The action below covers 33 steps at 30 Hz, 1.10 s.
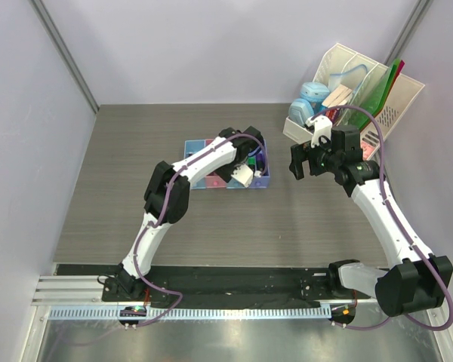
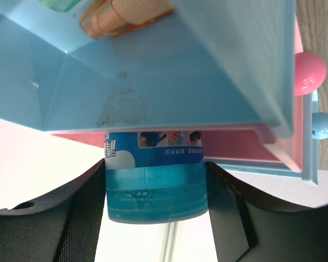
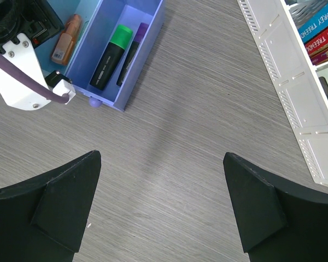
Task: Sort the stationery into containers
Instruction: Place the stationery in the storage box.
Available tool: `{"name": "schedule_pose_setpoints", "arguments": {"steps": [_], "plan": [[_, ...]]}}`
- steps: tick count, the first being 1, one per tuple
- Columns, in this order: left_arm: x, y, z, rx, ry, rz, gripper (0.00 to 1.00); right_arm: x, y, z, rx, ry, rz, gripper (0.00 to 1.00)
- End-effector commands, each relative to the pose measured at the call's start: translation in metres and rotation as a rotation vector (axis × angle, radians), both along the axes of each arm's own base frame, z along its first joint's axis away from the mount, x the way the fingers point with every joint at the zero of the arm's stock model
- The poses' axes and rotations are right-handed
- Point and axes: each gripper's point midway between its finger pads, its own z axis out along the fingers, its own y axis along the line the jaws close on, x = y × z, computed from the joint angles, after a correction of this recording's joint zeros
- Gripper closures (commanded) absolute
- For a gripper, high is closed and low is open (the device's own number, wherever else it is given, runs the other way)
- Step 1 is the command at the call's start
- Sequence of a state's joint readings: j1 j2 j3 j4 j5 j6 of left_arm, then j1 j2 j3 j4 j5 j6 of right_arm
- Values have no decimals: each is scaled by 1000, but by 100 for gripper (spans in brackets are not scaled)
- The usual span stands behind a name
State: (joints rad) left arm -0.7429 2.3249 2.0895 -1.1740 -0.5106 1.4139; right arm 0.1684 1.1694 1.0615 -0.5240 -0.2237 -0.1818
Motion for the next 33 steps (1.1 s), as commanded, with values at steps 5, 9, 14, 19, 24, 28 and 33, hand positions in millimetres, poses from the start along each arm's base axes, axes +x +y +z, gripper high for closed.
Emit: {"name": "schedule_pose_setpoints", "arguments": {"steps": [5,9,14,19,24,28,33], "plan": [[1,6,13,-34,-22,13,24,4,4,24,18,-81,15,0],[6,1,16,-62,-47,15,0,4,4,23,19,-78,17,1],[18,-9,24,-156,-92,51,0,4,4,22,17,-75,15,0],[20,-33,54,-400,-128,143,0,4,5,23,17,-77,17,1],[17,-50,86,-654,-164,248,0,5,5,22,19,-72,19,0],[10,-55,111,-903,-190,440,0,5,5,21,16,-67,21,0],[1,-40,147,-1240,-212,671,0,7,7,17,18,-54,29,0]]}}
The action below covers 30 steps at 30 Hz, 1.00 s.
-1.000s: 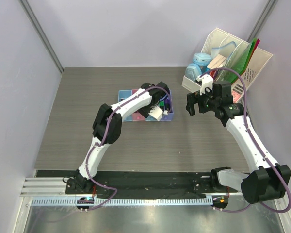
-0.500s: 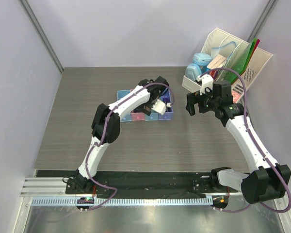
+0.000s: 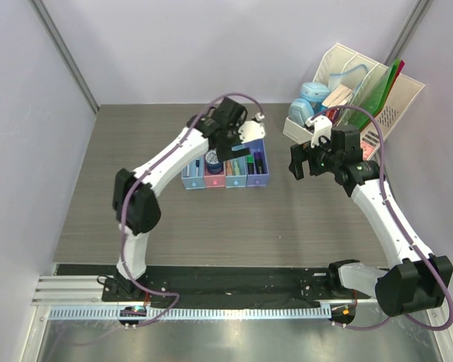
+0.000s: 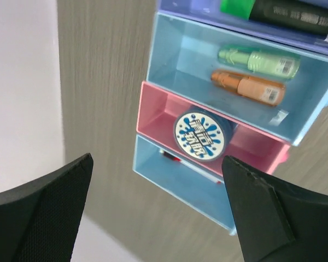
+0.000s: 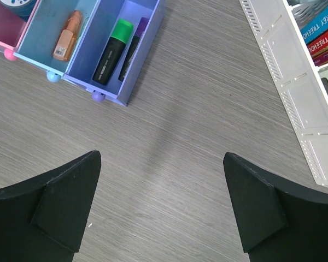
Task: Sort the stationery into containers
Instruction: Reset both arms
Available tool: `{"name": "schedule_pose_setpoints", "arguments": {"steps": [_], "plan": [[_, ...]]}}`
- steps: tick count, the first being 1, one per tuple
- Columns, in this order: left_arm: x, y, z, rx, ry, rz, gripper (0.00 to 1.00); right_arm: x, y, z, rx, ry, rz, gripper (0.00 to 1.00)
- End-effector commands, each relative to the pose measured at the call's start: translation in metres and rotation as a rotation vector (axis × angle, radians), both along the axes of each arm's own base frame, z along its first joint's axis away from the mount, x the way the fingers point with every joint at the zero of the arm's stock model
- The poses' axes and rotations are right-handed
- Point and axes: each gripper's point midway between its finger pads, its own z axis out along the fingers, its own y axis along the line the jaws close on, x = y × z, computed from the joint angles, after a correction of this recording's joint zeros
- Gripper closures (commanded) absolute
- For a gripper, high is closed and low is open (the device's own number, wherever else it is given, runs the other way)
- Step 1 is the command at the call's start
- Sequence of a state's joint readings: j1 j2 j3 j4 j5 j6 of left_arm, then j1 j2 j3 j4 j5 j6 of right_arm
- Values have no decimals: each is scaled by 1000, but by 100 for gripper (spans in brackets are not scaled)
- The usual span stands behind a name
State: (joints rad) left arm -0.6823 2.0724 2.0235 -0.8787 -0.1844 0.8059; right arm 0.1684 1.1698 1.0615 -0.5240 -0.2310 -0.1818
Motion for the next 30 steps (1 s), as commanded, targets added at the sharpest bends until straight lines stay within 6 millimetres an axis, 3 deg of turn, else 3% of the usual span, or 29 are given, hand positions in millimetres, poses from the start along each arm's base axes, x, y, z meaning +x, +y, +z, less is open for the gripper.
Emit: {"name": "schedule_pose_setpoints", "arguments": {"steps": [1,3,4,5,6,7,9,10,11,13,14,16,18,19,21,22,30], "plan": [[-3,7,66,-440,-57,225,0,7,6,16,15,-54,24,0],[-7,14,58,-510,-68,284,0,7,6,15,15,-51,26,0],[-9,25,78,-569,-115,309,0,7,6,15,12,-52,28,0],[-14,35,62,-590,-97,376,0,7,6,12,7,-44,32,0],[-9,38,72,-653,-137,397,0,7,6,10,5,-42,34,0],[-16,55,73,-685,-137,424,0,7,6,7,2,-33,35,0],[-20,60,83,-811,-122,431,0,8,7,0,1,-11,38,0],[-22,76,69,-824,-110,486,0,8,8,-2,6,-3,44,0],[-28,85,82,-861,-140,496,0,8,9,-2,11,-1,48,0],[-32,97,70,-905,-140,531,0,8,10,-2,15,2,52,0],[-36,108,81,-932,-197,565,0,10,11,0,16,-3,55,0],[-38,127,69,-953,-239,646,0,10,12,3,18,-13,61,0],[-44,138,72,-984,-284,674,0,9,13,4,26,-16,59,0],[-48,146,60,-975,-282,699,0,10,13,6,34,-26,57,0],[-50,153,65,-1026,-320,716,0,8,14,2,35,-21,59,0],[-53,158,55,-1022,-313,734,0,9,14,4,34,-36,63,0],[-51,171,41,-1067,-338,763,0,7,12,7,57,-88,34,0]]}}
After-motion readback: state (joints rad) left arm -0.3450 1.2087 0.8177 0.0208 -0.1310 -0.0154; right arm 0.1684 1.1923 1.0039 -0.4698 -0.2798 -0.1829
